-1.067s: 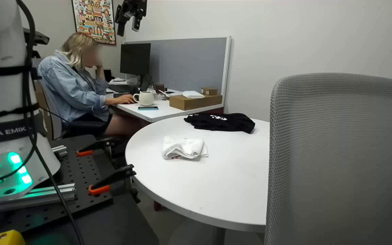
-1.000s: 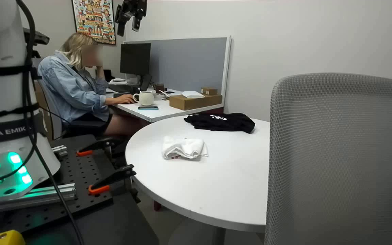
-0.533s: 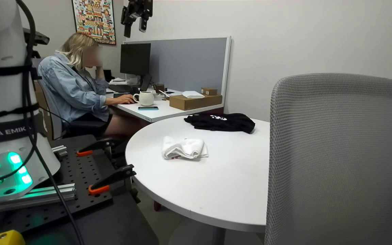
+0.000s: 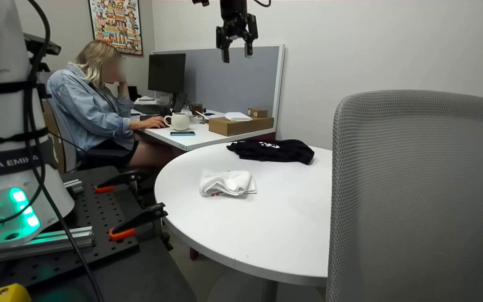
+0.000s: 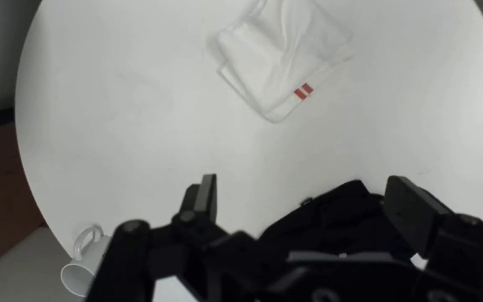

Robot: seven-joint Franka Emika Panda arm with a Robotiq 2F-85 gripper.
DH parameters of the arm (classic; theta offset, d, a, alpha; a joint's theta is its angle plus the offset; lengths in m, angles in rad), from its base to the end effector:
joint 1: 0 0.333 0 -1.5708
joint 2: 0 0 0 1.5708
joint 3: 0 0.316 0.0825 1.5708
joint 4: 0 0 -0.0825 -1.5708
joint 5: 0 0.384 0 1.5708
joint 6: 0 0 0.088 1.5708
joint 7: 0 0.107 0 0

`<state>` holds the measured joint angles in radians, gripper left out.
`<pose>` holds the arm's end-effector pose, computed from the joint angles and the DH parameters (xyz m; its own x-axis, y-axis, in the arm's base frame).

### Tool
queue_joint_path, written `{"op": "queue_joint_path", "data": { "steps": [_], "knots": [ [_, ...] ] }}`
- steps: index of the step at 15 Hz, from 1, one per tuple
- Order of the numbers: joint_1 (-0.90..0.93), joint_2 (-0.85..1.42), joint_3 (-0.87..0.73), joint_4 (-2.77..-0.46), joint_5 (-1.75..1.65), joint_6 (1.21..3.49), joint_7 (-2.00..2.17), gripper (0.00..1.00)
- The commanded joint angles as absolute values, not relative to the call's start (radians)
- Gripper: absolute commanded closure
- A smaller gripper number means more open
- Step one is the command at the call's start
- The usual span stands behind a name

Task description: Hang the white towel on the back of the chair

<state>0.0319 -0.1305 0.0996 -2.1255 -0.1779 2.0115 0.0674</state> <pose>0.5116 0.0584 0.4693 0.9900 0.1395 0.0204 0.1339 -0.9758 0.1730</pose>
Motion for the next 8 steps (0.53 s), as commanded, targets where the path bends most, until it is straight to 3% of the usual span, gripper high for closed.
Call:
{"op": "queue_joint_path", "data": {
  "steps": [1, 8],
  "knots": [
    [0.027, 0.111, 0.06, -1.91, -0.133, 2.009, -0.033, 0.0],
    [-0.008, 0.435, 0.034, -1.635, -0.043, 1.875, -0.137, 0.0]
  ]
}}
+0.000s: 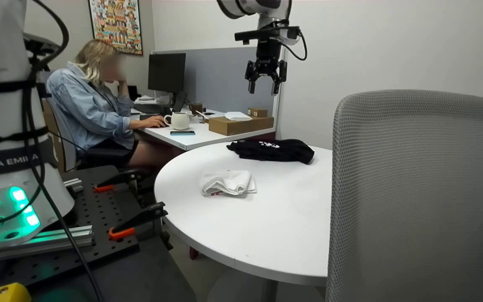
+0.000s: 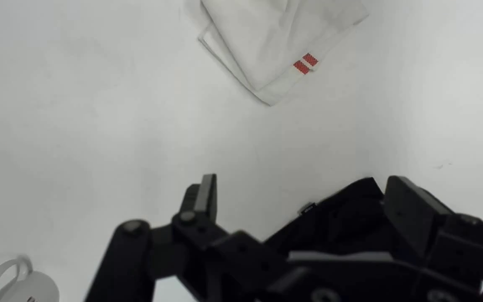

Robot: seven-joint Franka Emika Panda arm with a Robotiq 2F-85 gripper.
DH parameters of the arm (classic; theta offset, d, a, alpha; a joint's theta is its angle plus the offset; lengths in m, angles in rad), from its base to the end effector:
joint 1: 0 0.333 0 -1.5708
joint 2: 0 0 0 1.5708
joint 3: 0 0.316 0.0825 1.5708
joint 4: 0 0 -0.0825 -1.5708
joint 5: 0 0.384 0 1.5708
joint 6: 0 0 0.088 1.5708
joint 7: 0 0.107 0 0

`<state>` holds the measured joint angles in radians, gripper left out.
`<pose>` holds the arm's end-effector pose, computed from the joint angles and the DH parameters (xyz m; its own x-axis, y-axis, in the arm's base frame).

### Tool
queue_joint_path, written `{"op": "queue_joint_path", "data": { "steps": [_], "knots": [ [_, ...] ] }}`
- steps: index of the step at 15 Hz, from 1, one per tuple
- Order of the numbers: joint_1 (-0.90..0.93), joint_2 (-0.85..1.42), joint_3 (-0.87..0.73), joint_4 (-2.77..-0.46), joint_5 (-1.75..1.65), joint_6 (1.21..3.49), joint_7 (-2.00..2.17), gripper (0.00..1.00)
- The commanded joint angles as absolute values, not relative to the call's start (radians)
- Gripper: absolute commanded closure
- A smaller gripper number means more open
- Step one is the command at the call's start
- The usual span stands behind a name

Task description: Hang the white towel on the back of the chair

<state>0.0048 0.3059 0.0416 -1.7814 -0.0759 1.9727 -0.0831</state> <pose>0.6234 0.0223 0.3755 0.9803 0.1576 -0.1187 0.1637 -0.9855 0.0437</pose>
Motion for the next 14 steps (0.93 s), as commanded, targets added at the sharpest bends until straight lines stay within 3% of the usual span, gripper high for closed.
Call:
{"op": "queue_joint_path", "data": {
  "steps": [1, 14],
  "knots": [
    [-0.011, 0.465, 0.032, -1.609, -0.045, 1.848, -0.141, 0.0],
    [-0.037, 0.503, -0.004, -1.763, -0.22, 1.926, -0.264, 0.0]
  ]
}}
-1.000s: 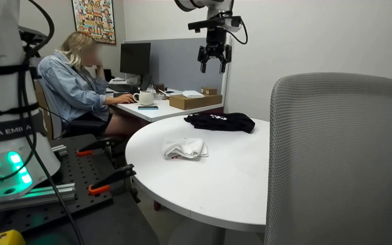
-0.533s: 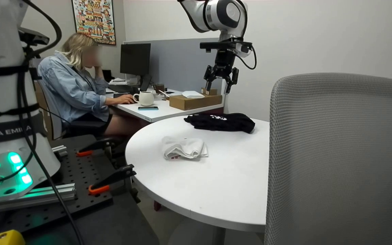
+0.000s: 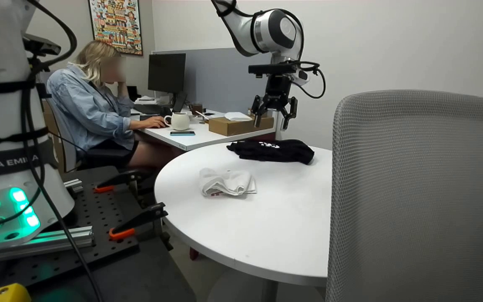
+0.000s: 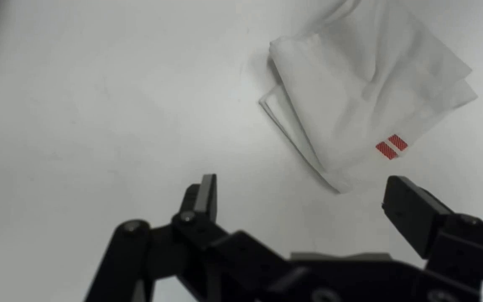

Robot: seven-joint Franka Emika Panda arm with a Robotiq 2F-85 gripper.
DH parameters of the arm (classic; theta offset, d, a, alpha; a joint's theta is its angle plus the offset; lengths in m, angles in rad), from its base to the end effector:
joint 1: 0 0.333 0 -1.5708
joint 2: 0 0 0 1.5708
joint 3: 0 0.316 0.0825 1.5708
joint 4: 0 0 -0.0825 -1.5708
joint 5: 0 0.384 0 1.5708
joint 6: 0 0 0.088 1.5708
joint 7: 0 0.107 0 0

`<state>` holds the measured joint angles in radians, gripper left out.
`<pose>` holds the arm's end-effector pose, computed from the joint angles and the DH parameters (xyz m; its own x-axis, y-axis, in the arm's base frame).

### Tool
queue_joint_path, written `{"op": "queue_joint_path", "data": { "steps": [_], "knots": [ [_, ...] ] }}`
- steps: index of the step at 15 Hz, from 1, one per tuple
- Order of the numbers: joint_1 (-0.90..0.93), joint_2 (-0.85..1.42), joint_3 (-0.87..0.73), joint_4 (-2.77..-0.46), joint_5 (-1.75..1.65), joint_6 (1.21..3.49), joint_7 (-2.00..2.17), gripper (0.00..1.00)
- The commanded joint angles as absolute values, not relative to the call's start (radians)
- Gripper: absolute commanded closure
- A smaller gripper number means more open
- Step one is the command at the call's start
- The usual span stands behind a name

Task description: Hang the white towel on the back of the chair

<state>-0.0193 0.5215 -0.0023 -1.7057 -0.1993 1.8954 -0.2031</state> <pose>0.6323 -0.0281 0.2682 0.9032 0.2400 -0.3559 0.2880 -0.9536 0.0880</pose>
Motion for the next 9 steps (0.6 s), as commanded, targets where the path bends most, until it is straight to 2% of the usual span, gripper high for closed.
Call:
{"op": "queue_joint_path", "data": {
  "steps": [1, 9],
  "knots": [
    [-0.044, 0.508, -0.004, -1.772, -0.215, 1.932, -0.274, 0.0],
    [-0.099, 0.537, 0.01, -1.813, -0.157, 1.93, -0.358, 0.0]
  ]
}}
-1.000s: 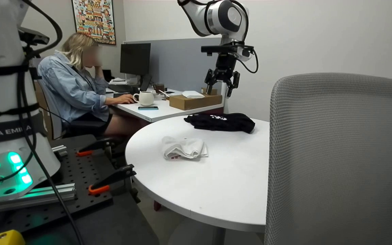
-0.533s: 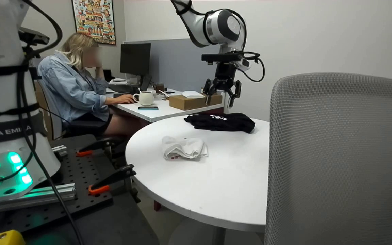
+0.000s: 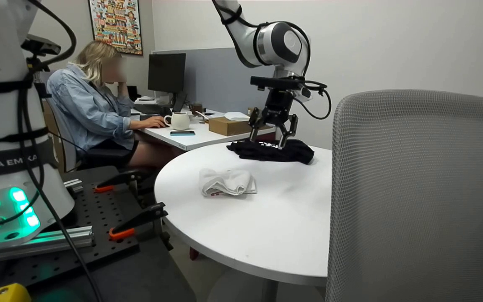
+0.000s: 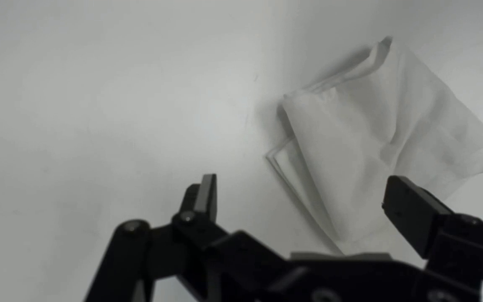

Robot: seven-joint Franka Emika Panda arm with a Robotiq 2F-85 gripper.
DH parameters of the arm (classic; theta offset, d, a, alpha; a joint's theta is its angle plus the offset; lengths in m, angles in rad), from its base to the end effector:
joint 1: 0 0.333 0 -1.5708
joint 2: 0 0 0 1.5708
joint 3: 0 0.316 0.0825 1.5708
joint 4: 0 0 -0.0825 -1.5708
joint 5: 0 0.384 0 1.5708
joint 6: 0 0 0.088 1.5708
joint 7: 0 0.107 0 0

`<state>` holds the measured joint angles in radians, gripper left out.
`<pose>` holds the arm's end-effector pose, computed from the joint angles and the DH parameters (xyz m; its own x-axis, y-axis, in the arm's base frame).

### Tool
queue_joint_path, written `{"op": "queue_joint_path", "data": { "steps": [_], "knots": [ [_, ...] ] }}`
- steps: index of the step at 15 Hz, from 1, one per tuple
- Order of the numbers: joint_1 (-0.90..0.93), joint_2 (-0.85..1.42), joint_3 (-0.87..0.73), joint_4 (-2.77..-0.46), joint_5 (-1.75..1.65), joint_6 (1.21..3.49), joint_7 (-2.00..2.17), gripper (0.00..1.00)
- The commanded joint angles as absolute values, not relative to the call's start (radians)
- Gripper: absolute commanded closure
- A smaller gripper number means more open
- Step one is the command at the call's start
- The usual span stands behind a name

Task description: Hang the white towel on the back of the chair

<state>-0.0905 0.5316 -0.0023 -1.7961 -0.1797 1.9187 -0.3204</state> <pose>0.6023 -0.0687 0.2275 0.8590 0.2891 -0.4226 0.3181 -0.9481 -0.0021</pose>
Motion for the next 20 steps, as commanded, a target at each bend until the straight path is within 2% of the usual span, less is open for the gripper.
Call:
{"op": "queue_joint_path", "data": {
  "steps": [1, 20],
  "knots": [
    [-0.097, 0.54, 0.014, -1.819, -0.157, 1.932, -0.359, 0.0],
    [-0.058, 0.622, -0.004, -1.932, -0.22, 2.098, -0.307, 0.0]
  ]
}}
